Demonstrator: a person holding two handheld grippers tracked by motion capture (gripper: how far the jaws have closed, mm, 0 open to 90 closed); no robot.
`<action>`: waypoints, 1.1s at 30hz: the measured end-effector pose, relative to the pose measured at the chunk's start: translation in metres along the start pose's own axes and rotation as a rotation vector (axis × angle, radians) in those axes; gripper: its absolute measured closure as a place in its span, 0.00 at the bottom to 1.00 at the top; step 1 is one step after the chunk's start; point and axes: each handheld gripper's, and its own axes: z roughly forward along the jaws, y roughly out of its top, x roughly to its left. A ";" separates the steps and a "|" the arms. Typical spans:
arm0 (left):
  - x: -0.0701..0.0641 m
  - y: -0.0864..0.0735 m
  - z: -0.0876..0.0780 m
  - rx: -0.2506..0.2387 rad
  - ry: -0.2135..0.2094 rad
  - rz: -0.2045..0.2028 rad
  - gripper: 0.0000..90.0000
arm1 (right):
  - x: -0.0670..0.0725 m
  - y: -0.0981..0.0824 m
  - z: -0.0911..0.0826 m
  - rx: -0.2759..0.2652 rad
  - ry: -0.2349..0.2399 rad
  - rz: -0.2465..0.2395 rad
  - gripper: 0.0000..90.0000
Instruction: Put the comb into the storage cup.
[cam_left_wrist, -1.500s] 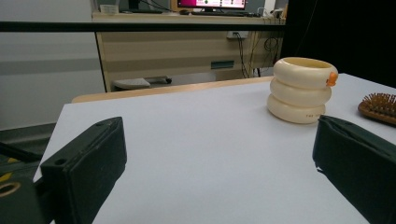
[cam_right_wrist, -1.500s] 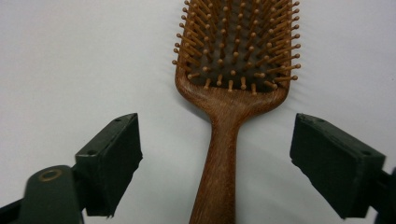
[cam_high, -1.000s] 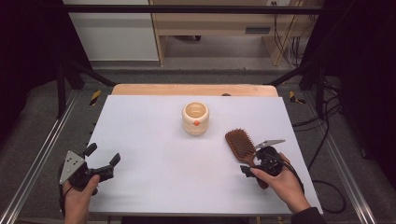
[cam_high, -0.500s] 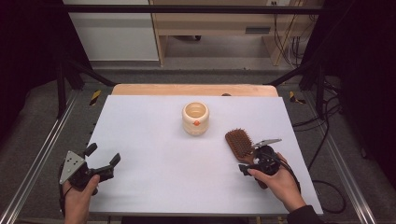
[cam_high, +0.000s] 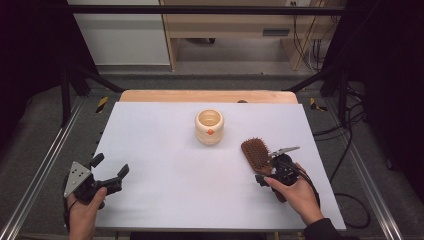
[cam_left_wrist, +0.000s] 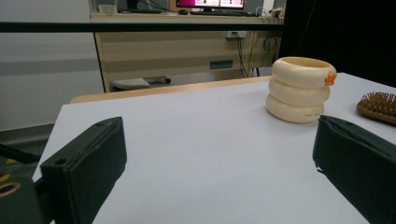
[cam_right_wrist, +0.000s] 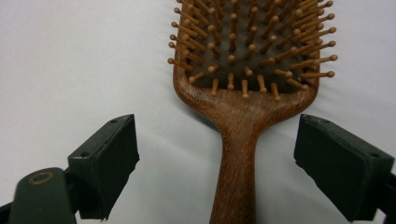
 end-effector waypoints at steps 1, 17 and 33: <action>0.000 0.000 0.000 0.000 0.000 0.000 0.03 | 0.000 0.000 0.000 0.001 0.001 -0.001 0.16; 0.000 0.000 0.000 0.002 0.000 0.001 0.03 | -0.003 0.006 0.003 0.041 -0.027 -0.019 0.35; 0.000 0.000 0.000 0.001 -0.001 0.000 0.03 | -0.012 0.002 0.005 0.102 -0.014 -0.014 0.58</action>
